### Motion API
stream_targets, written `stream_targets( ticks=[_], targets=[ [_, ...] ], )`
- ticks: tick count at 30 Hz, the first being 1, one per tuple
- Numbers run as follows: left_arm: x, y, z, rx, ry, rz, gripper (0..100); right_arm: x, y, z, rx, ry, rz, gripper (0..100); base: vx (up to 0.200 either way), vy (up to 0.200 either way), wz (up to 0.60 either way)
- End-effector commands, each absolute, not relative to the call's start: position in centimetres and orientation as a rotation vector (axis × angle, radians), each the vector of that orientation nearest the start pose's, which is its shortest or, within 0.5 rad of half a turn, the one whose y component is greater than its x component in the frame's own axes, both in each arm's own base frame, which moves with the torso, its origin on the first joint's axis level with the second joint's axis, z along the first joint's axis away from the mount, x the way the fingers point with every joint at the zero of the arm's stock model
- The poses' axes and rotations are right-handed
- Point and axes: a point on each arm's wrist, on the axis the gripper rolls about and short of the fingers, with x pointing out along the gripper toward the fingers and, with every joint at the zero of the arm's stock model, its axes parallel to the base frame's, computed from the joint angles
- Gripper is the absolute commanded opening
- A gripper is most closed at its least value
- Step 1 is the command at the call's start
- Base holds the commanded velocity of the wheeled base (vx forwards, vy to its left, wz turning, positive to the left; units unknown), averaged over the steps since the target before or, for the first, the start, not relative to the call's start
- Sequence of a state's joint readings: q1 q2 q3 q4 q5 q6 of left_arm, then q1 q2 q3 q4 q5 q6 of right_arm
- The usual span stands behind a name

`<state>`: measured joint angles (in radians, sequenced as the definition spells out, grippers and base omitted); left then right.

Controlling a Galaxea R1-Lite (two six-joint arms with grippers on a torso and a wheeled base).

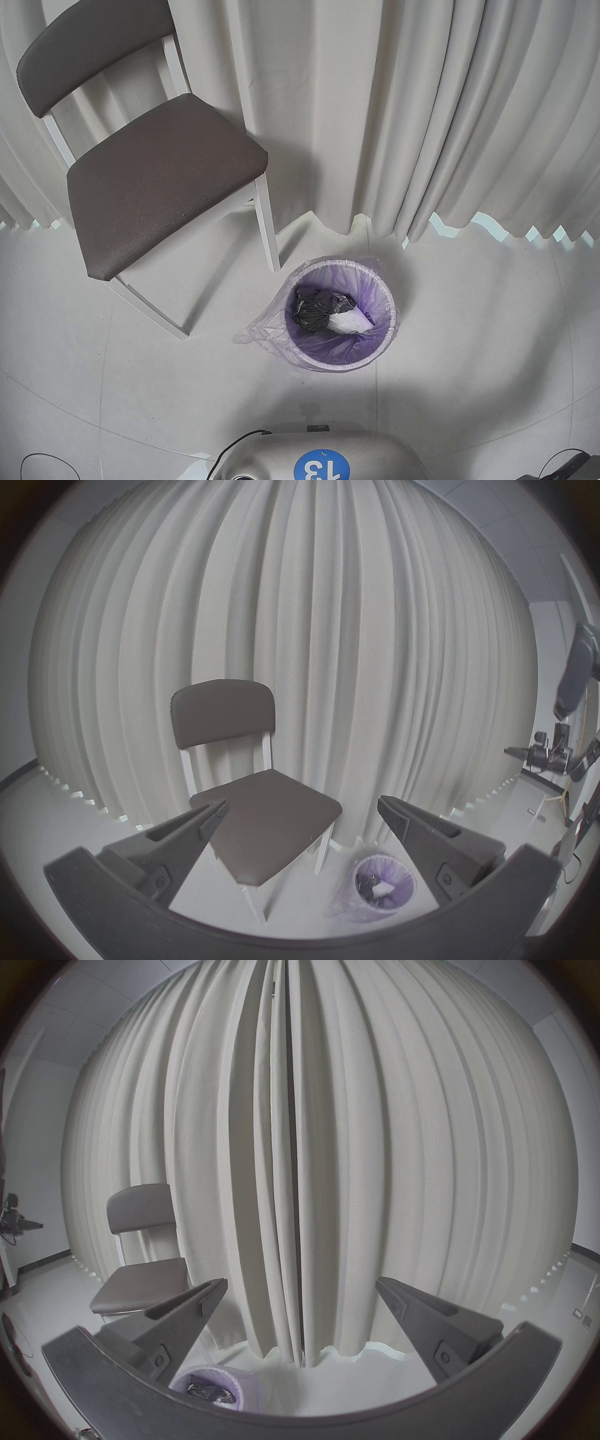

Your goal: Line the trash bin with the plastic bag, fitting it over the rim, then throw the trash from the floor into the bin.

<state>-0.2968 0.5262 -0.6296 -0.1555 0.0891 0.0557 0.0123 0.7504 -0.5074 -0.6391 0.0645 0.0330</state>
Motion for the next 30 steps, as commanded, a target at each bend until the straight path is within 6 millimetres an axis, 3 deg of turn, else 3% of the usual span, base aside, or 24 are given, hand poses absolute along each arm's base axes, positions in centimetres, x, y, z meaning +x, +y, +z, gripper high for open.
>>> stream_targets(
  ticks=[1, 10, 15, 18, 23, 30],
  targets=[
    [-5.8, 2.0, 25.5, 0.027, -0.378, -0.167, 100, -2.2, 0.1, 28.6, 0.012, -0.574, 0.089, 100, 0.000, 0.000, 0.00],
    [-8.3, 2.9, 23.5, 0.022, -0.362, -0.071, 100, -9.4, 0.1, 27.1, -0.003, -0.559, 0.076, 100, 0.000, 0.000, 0.00],
    [-9.7, 2.9, 22.4, 0.035, -0.341, -0.003, 100, -12.2, 0.1, 26.1, -0.019, -0.567, 0.072, 100, 0.000, 0.000, 0.00],
    [-10.4, 2.8, 23.0, 0.044, -0.346, 0.046, 100, -13.2, 0.1, 26.1, -0.020, -0.567, 0.072, 100, 0.000, 0.000, 0.00],
    [-11.5, 1.1, 24.0, 0.084, -0.274, 0.205, 100, -13.9, 0.1, 26.3, -0.023, -0.567, 0.072, 100, 0.000, 0.000, 0.00],
    [-12.9, 0.6, 21.9, 0.091, -0.204, 0.226, 100, -14.7, 0.2, 24.5, -0.025, -0.587, 0.071, 100, 0.000, 0.000, 0.00]
  ],
)
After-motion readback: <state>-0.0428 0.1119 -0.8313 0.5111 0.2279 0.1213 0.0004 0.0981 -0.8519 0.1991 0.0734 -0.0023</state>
